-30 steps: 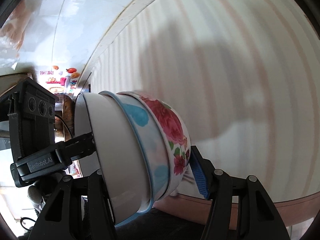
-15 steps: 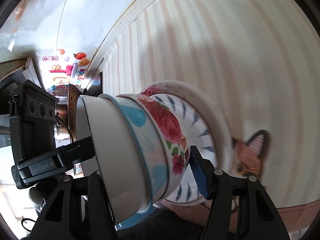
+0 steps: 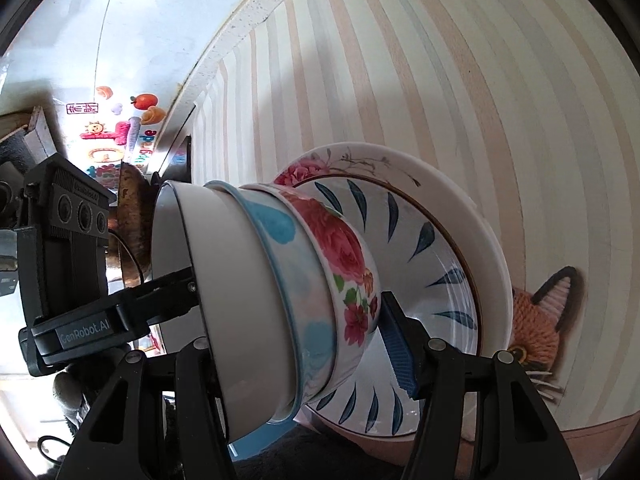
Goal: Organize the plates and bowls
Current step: 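Carry the bowl stack with both grippers and lower it onto the plate stack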
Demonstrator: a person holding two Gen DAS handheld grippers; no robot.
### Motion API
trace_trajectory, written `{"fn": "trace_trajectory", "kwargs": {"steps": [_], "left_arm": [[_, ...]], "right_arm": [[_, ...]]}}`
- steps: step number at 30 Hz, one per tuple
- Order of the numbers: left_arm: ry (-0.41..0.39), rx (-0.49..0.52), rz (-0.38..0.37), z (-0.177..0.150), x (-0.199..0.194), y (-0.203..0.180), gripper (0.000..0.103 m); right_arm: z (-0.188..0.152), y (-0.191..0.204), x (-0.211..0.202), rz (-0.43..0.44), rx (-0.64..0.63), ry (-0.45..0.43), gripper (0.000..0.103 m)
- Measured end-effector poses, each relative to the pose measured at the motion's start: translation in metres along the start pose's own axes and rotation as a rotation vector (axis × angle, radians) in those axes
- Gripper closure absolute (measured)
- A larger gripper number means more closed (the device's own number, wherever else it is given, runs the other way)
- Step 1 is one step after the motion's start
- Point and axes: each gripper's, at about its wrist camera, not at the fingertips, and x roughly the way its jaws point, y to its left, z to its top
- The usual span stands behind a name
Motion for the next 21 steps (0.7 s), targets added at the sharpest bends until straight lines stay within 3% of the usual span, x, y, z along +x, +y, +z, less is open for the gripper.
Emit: {"fn": "trace_trajectory", "kwargs": {"steps": [17,21], "left_arm": [[0.009,0.001,-0.015,0.0016,0.0036,0.001,0.053],[-0.01,0.018,0.015,0.0004,-0.0001,-0.002,0.054]], "right_arm": [[0.0048,-0.0019,0.0043,-0.02,0.004,-0.003,0.042],[0.0047,-0.0007,0.0026,-0.034,-0.001,-0.001,0.042]]}}
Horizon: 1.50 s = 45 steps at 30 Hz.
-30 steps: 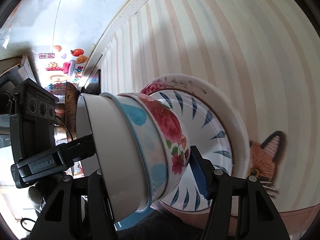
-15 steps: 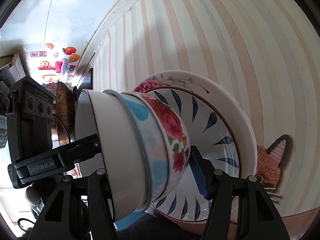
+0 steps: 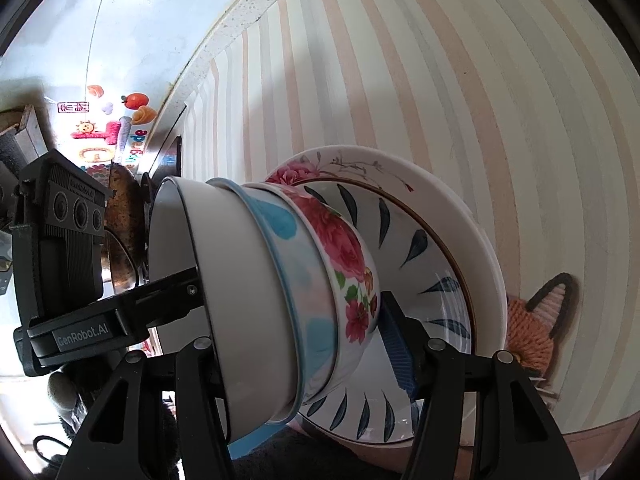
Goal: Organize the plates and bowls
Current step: 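Carry the bowl stack with both grippers and lower it onto the plate stack, then open both grippers and lift them away from the bowls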
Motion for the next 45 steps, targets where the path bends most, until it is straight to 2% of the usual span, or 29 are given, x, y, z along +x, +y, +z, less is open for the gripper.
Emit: {"fn": "trace_trajectory", "kwargs": {"steps": [8,12,14,17,18,19,21,23,24,26,31,34,40,45], "left_arm": [[-0.117,0.054,0.116,-0.01,-0.027,-0.006,0.054],[-0.18,0.094,0.221,-0.021,-0.043,-0.013,0.054],[-0.218,0.096,0.25,-0.028,-0.052,-0.015,0.052],[-0.267,0.102,0.265,-0.038,-0.066,-0.015,0.052],[-0.285,0.104,0.27,-0.042,-0.071,-0.016,0.05],[-0.301,0.104,0.267,-0.045,-0.076,-0.016,0.047],[-0.328,0.103,0.265,-0.051,-0.083,-0.018,0.029],[-0.362,0.109,0.275,-0.056,-0.09,-0.02,0.02],[-0.382,0.111,0.292,-0.06,-0.094,-0.021,0.017],[-0.419,0.121,0.308,-0.067,-0.103,-0.024,0.011],[-0.53,0.147,0.35,-0.088,-0.124,-0.036,0.01],[-0.549,0.149,0.339,-0.1,-0.133,-0.038,0.005],[-0.604,0.135,0.315,-0.129,-0.15,-0.047,0.003],[-0.689,0.134,0.339,-0.16,-0.17,-0.057,0.0]], "right_arm": [[-0.005,0.004,-0.01,-0.05,-0.018,-0.012,0.042],[-0.01,0.014,-0.026,-0.105,-0.056,-0.057,0.042],[-0.014,0.022,-0.035,-0.129,-0.083,-0.076,0.042],[-0.023,0.038,-0.051,-0.189,-0.129,-0.113,0.042],[-0.028,0.044,-0.056,-0.216,-0.145,-0.127,0.04],[-0.031,0.048,-0.061,-0.235,-0.155,-0.139,0.033],[-0.041,0.06,-0.074,-0.282,-0.191,-0.179,0.025],[-0.051,0.069,-0.085,-0.324,-0.217,-0.22,0.021],[-0.055,0.073,-0.09,-0.336,-0.226,-0.241,0.015],[-0.062,0.08,-0.099,-0.363,-0.235,-0.276,0.012],[-0.082,0.092,-0.125,-0.395,-0.25,-0.385,0.008],[-0.096,0.1,-0.138,-0.435,-0.273,-0.455,0.004],[-0.12,0.109,-0.159,-0.47,-0.285,-0.511,0.003],[-0.147,0.12,-0.178,-0.485,-0.32,-0.553,0.003]]}}
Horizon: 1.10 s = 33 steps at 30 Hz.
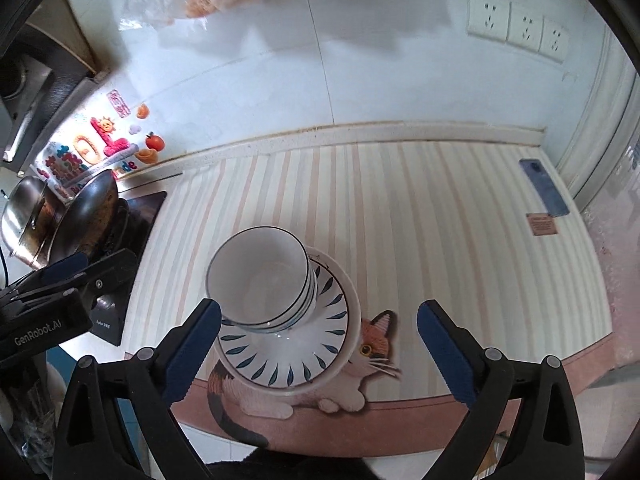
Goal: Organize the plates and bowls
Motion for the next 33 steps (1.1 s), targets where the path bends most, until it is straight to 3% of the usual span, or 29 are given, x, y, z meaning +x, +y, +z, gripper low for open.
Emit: {"fn": "trace_trajectory", "kwargs": {"steps": [12,21,33], "left_arm": [[-0.078,-0.031,0.07,-0.056,-0.085,-0.008,0.0],[-0.123,-0.043,0.074,-0.098,-0.15,-0.009,0.0],[-0.195,-0.029,0.074,-0.152,-0.219,0.011,0.0]], "right_arm": [[-0.044,0.008,-0.084,0.005,-0.055,-0.1,0.002],[-0.094,0.017,-0.151,0.021,-0.085,-0.129,0.002],[-0.165,0.034,-0.25,-0.036,-0.081,-0.251,0.002]]}}
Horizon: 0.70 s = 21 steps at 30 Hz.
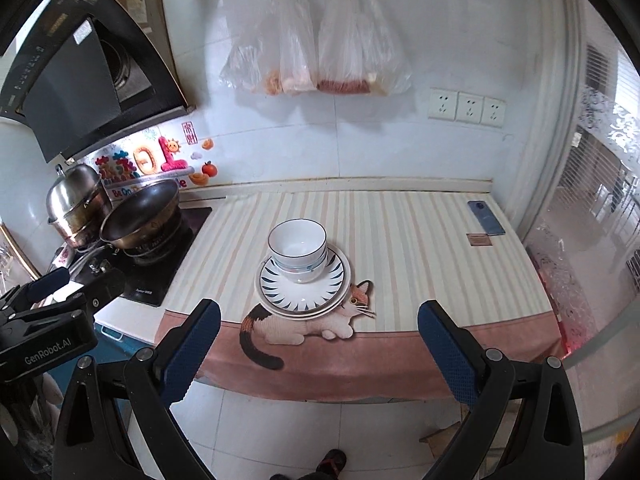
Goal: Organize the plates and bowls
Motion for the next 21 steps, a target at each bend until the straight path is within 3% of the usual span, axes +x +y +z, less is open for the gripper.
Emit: {"fn": "trace_trajectory", "kwargs": {"steps": [9,21], "left_arm": [[-0.017,0.01,0.01,-0.027,-0.035,0.025,0.0],[-0.007,0.014,-0.004,-0.041,-0.045,0.034,0.0]], "right_arm": [[-0.036,0.028,-0.052,-0.016,0.02,-0.026,0.002],[-0.055,0.046,-0.067,-0.01,0.018,-0.026,0.002]]}}
